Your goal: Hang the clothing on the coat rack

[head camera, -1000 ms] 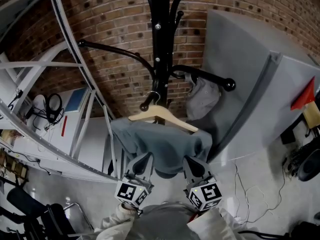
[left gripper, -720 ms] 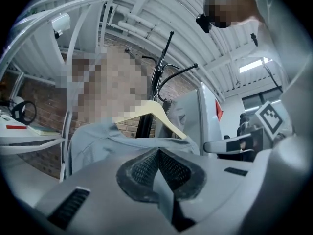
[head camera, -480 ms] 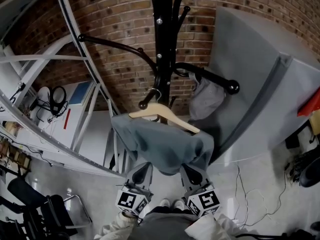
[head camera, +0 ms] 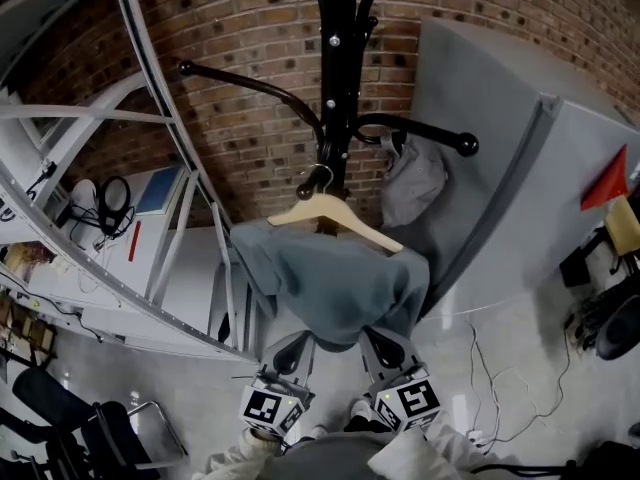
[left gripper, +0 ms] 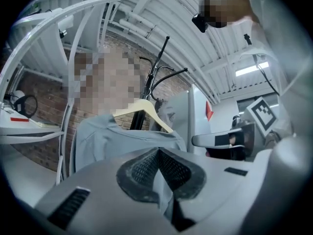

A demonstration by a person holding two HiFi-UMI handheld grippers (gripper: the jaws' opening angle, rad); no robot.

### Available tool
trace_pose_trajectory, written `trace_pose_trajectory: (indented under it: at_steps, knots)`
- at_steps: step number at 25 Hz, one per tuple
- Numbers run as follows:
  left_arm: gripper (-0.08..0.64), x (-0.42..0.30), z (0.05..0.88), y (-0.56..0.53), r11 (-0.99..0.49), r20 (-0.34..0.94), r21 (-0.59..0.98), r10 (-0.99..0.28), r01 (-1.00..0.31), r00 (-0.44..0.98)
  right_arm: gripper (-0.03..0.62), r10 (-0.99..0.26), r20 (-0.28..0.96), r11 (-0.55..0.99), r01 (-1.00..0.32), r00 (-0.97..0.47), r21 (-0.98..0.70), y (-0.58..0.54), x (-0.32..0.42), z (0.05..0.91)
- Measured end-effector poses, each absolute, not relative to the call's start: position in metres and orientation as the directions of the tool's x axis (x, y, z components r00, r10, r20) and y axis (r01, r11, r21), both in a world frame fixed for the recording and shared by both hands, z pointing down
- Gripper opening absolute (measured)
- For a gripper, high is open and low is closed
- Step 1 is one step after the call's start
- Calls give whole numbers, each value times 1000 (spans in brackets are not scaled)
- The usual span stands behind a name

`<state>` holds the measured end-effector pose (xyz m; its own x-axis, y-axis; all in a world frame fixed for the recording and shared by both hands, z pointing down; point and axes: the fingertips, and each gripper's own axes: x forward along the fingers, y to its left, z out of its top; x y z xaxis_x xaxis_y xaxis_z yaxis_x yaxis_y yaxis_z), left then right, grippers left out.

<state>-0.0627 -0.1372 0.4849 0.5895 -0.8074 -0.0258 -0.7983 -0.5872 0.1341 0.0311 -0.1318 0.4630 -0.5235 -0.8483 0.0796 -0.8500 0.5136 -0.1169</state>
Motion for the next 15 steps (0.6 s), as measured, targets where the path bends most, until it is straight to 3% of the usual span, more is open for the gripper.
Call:
trace_pose_trajectory:
  at_steps: [15]
  knots:
    - [8,-134,464,-42,-701,-47,136,-711,-700,702,23,-933,85,344,-936,-350,-80,-20,-46,454]
